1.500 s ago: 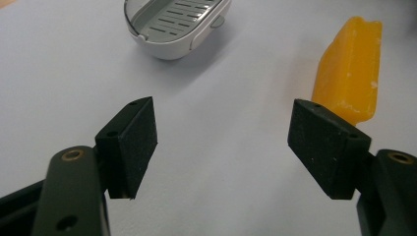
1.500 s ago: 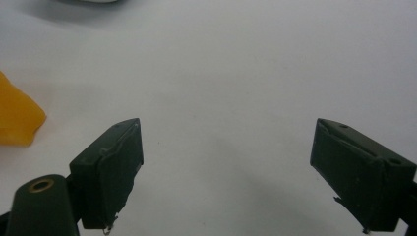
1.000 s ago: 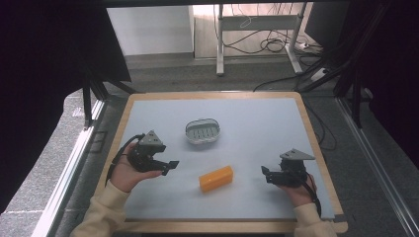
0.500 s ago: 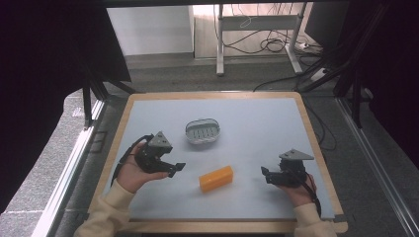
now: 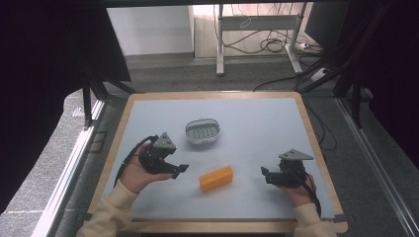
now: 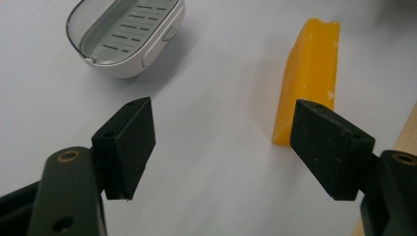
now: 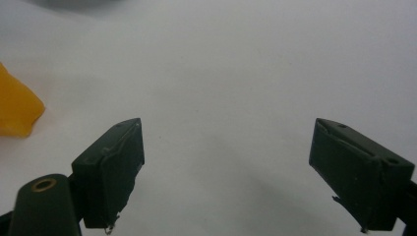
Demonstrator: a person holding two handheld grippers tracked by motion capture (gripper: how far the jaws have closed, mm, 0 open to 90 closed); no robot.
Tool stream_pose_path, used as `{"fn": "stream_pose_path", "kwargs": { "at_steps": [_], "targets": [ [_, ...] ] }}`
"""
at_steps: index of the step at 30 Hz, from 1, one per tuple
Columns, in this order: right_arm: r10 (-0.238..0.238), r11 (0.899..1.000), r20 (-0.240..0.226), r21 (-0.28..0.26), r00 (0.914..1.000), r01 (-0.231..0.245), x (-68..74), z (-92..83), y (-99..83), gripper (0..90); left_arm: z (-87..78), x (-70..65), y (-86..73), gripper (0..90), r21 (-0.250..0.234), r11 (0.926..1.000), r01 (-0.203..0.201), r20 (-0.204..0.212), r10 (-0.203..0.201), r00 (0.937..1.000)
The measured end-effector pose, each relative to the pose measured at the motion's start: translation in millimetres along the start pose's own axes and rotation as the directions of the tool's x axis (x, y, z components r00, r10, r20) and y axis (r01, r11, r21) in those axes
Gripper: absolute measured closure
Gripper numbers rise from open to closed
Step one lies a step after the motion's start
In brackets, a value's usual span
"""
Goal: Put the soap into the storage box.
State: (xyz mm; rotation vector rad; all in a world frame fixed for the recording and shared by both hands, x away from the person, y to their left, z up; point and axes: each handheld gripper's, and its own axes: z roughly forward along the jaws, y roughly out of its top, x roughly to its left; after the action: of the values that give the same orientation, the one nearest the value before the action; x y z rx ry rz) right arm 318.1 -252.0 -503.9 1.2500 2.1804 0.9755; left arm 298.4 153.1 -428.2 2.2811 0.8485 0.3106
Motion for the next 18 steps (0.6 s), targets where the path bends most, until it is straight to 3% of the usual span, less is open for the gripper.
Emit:
{"fn": "stream_pose_path", "kwargs": {
  "at_steps": [18],
  "targets": [
    [-0.004, 1.000, 0.005, 0.006, 1.0000, 0.004, -0.3, 0.3, -0.3, 13.8, 13.6, -18.1, 15.1, 25.2, 0.021, 0.9983, -0.054, 0.010, 0.054, 0.9985]
  ]
}}
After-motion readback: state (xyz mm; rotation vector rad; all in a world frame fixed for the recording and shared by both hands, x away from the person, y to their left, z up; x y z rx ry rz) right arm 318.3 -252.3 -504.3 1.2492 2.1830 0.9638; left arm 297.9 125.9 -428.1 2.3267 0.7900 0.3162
